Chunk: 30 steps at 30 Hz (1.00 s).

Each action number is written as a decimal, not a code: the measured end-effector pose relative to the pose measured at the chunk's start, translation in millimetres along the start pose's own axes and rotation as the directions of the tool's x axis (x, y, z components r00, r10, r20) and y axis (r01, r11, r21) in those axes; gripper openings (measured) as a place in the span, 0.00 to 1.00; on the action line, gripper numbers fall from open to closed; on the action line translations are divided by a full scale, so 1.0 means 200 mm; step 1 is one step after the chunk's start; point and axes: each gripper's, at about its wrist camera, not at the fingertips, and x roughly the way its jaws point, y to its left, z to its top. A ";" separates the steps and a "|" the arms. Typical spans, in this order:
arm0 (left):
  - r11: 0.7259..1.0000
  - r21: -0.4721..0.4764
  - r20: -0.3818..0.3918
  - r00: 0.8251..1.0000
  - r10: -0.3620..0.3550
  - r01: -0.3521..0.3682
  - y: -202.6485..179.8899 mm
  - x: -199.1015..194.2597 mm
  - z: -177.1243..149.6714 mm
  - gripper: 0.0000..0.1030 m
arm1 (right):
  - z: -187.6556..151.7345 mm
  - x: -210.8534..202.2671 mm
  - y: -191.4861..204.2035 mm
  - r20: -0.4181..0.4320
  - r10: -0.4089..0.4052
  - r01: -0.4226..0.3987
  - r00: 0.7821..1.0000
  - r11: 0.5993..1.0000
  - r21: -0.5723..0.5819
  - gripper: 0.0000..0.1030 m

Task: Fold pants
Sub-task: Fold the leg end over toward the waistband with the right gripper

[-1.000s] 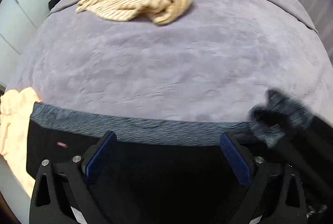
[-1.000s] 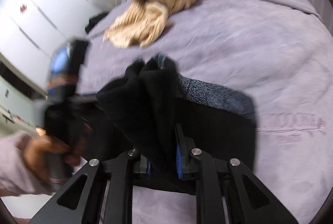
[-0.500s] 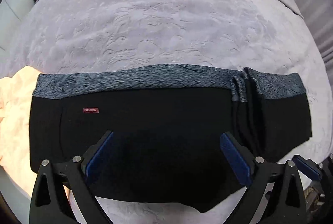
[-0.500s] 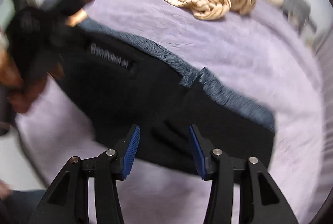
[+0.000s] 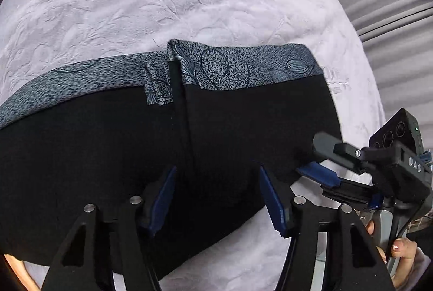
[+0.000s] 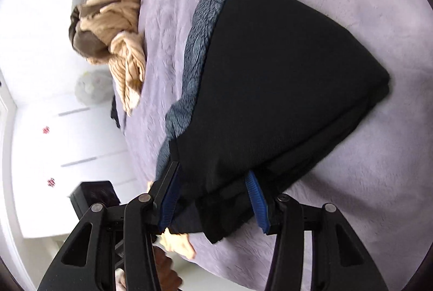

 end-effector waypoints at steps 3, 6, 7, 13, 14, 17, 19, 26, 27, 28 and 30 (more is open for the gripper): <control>0.999 0.001 -0.020 0.999 0.050 -0.050 -0.02 0.05 0.02 0.38 | 0.07 0.08 -0.03 -0.034 -0.020 0.023 0.999 0.997 0.078 0.05; 0.998 -0.003 0.026 0.998 0.059 -0.059 -0.03 -0.05 -0.03 0.38 | 0.03 0.05 0.06 -0.057 -0.018 0.017 0.998 1.000 -0.010 0.04; 0.998 -0.006 0.050 0.997 0.056 -0.056 -0.03 -0.09 -0.06 0.38 | 0.00 0.02 0.10 -0.070 -0.045 0.041 0.997 0.997 -0.061 0.04; 0.979 -0.094 0.049 0.981 0.185 -0.180 0.05 -0.04 -0.19 0.56 | -0.02 0.18 -0.05 -0.113 -0.170 0.164 0.979 0.985 -0.057 0.04; 0.979 -0.113 0.039 0.983 0.177 -0.172 0.06 -0.03 -0.19 0.56 | -0.01 0.20 -0.06 -0.113 -0.176 0.171 0.978 0.984 -0.056 0.04; 0.978 -0.112 0.059 0.981 0.186 -0.178 0.07 -0.06 -0.18 0.56 | -0.02 0.20 0.02 -0.116 -0.232 0.214 0.966 0.966 -0.144 0.04; 0.976 -0.105 0.068 0.978 0.197 -0.189 0.07 -0.09 -0.16 0.56 | -0.02 0.20 0.05 -0.124 -0.249 0.225 0.961 0.957 -0.182 0.05; 0.990 -0.140 0.015 1.000 0.025 -0.023 0.12 -0.01 -0.08 0.87 | -0.01 0.19 0.04 -0.165 -0.225 0.201 0.960 0.968 -0.150 0.07; 0.990 -0.129 0.003 0.999 0.054 -0.053 0.11 -0.01 -0.07 0.87 | -0.01 0.17 0.05 -0.181 -0.224 0.199 0.957 0.969 -0.150 0.07; 0.989 -0.114 0.012 0.996 0.093 -0.091 0.09 -0.02 -0.06 0.87 | -0.02 0.15 0.06 -0.191 -0.221 0.192 0.956 0.969 -0.158 0.10; 0.987 -0.092 0.078 0.987 0.142 -0.134 0.04 -0.10 -0.04 0.87 | -0.03 0.06 0.12 -0.203 -0.205 0.158 0.957 0.961 -0.226 0.11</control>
